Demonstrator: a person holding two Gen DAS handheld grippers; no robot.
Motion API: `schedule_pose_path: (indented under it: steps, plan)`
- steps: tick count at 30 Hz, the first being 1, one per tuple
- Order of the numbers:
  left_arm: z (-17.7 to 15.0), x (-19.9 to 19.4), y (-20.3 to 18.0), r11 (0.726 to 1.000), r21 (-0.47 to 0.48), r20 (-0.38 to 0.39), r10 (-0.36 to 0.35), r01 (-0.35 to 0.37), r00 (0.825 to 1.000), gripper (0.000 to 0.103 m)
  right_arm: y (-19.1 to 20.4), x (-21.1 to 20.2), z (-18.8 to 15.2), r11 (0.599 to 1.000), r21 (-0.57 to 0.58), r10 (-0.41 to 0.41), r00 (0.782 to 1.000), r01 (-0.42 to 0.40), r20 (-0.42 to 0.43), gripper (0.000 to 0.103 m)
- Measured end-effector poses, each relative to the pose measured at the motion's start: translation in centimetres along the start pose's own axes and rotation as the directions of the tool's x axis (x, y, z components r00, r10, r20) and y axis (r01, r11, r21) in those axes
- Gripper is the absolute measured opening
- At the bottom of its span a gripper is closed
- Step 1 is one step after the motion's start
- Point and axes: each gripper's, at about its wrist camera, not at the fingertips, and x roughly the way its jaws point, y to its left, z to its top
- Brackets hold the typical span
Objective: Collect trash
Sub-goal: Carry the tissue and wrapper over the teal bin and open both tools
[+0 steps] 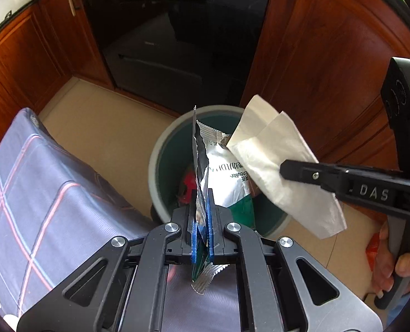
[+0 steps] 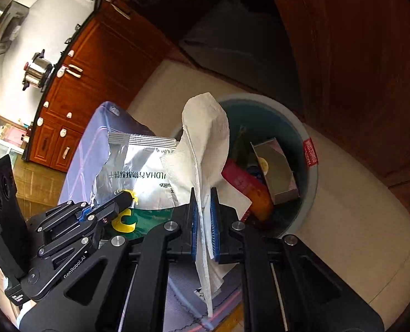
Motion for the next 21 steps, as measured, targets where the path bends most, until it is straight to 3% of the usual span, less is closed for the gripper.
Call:
schedule_pose_path:
  steps: [8, 10, 11, 12, 13, 14, 17, 21]
  plan:
    - [-0.1, 2.9, 0.3, 1.0, -0.002, -0.048, 0.003, -0.003, 0.999, 0.007, -0.2, 2.8, 1.5, 1.0, 0.011, -0.012, 0.999, 0.013, -0.041, 0.012]
    - [-0.3, 2.9, -0.2, 1.0, -0.004, -0.052, 0.006, -0.006, 0.999, 0.008, -0.2, 3.2, 1.8, 1.0, 0.014, -0.006, 0.999, 0.006, -0.043, 0.028]
    - [-0.3, 3.1, -0.3, 1.0, -0.007, -0.056, 0.004, -0.004, 0.998, 0.011, -0.3, 3.3, 2.0, 1.0, 0.019, 0.0, 0.999, 0.001, -0.041, 0.055]
    - [-0.2, 3.2, -0.3, 1.0, -0.01, -0.063, -0.004, 0.003, 0.998, 0.029, -0.3, 3.4, 2.1, 1.0, 0.029, 0.005, 0.999, -0.004, -0.034, 0.076]
    - [-0.3, 3.3, -0.3, 1.0, -0.01, -0.067, -0.005, 0.004, 0.998, 0.059, -0.5, 3.5, 2.1, 0.999, 0.042, 0.012, 1.0, -0.011, -0.025, 0.081]
    - [-0.3, 3.2, -0.4, 1.0, -0.006, -0.058, 0.013, -0.014, 0.998, 0.068, -0.6, 3.5, 2.1, 0.998, 0.054, 0.021, 1.0, -0.02, -0.018, 0.082]
    - [-0.5, 2.7, -0.7, 0.998, 0.016, -0.03, 0.061, -0.06, 0.998, 0.075, -1.2, 3.9, 1.9, 0.995, 0.094, 0.023, 0.999, -0.02, -0.027, 0.084]
    - [-0.6, 2.3, -1.0, 0.998, 0.014, -0.031, 0.06, -0.059, 0.998, 0.081, -1.6, 4.2, 1.5, 0.992, 0.125, 0.019, 0.998, -0.012, -0.053, 0.085]
